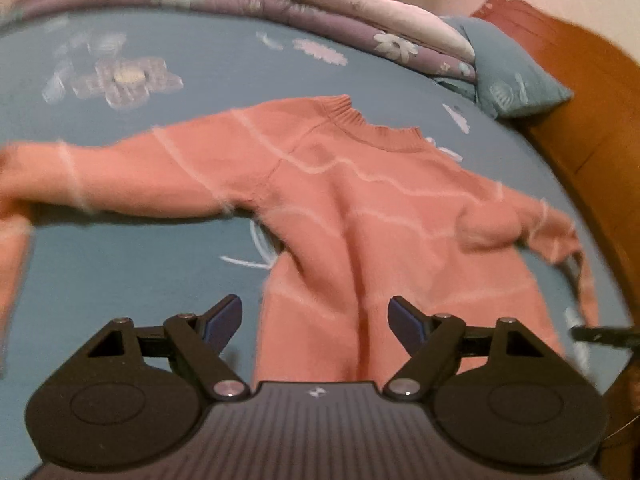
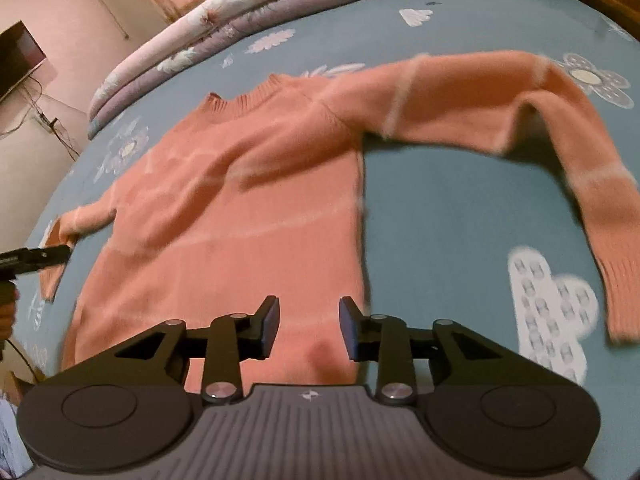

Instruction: Fold clothes

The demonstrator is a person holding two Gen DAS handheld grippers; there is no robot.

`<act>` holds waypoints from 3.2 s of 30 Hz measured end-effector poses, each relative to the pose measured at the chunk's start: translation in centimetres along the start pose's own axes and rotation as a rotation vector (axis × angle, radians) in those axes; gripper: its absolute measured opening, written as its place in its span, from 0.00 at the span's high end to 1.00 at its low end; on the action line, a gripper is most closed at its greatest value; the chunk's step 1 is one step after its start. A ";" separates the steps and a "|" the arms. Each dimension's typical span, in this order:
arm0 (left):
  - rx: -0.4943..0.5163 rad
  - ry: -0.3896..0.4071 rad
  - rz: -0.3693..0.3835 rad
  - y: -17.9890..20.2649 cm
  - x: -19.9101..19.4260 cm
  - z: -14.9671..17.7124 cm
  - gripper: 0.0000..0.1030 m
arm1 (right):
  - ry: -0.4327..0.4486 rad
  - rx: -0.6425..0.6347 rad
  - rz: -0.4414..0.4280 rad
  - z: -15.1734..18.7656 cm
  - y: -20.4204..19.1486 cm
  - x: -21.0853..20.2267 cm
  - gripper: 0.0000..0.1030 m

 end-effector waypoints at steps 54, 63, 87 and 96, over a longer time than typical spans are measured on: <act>-0.075 0.191 0.081 1.5 9.3 -6.4 0.90 | 0.008 -0.202 -0.031 -10.2 2.7 9.6 0.87; -0.216 0.173 -0.076 -1.4 10.6 -9.7 0.88 | 0.067 -0.201 0.162 -12.4 3.9 9.5 0.86; 0.042 0.129 -0.254 -1.2 7.1 -5.6 0.53 | 0.060 -0.196 0.270 -9.3 2.4 6.5 0.61; 0.162 0.058 -0.320 -1.0 1.8 1.0 0.51 | 0.054 -0.177 0.237 -2.2 -1.5 1.4 0.54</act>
Point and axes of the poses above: each gripper's, at about its wrist camera, not at the fingertips, and x roughly the way its jaws point, y to its right, z to its underside, the point moved 4 cm from there along x, roughly the way its jaws point, and after that the axes turned 15 degrees about -z, right-handed, at the moved point
